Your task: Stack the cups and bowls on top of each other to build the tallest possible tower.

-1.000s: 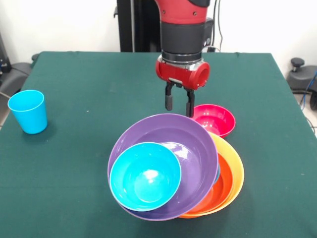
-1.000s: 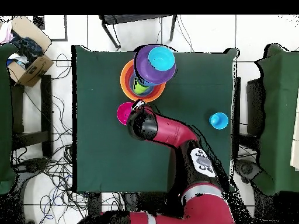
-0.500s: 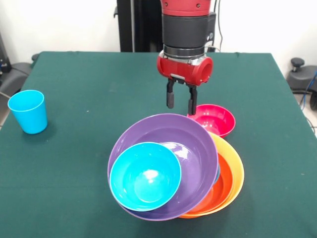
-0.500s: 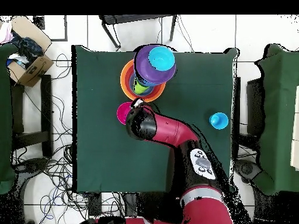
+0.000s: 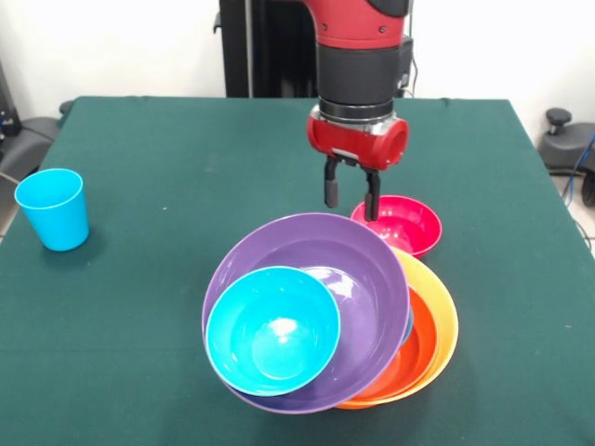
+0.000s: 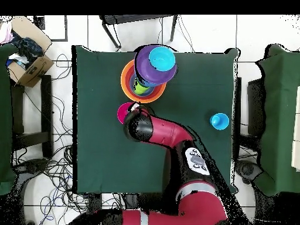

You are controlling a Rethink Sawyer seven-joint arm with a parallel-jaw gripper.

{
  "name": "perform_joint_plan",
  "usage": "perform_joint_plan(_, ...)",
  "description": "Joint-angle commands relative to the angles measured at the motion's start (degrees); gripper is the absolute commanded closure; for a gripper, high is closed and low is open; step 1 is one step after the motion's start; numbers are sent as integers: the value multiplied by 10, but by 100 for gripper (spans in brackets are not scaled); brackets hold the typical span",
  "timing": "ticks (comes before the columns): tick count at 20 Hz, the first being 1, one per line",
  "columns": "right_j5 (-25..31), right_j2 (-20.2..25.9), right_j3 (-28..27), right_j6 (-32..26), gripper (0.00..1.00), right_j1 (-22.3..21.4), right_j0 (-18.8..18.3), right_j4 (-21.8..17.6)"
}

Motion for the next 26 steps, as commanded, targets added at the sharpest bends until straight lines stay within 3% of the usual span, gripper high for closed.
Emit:
perform_joint_plan(1,-31,31,16,69,0,55,26,-9)
perform_joint_plan(10,-51,24,5,68,0,85,30,-10)
perform_joint_plan(17,-34,-3,3,62,0,74,34,-10)
perform_joint_plan(26,-68,16,-30,56,0,130,19,-13)
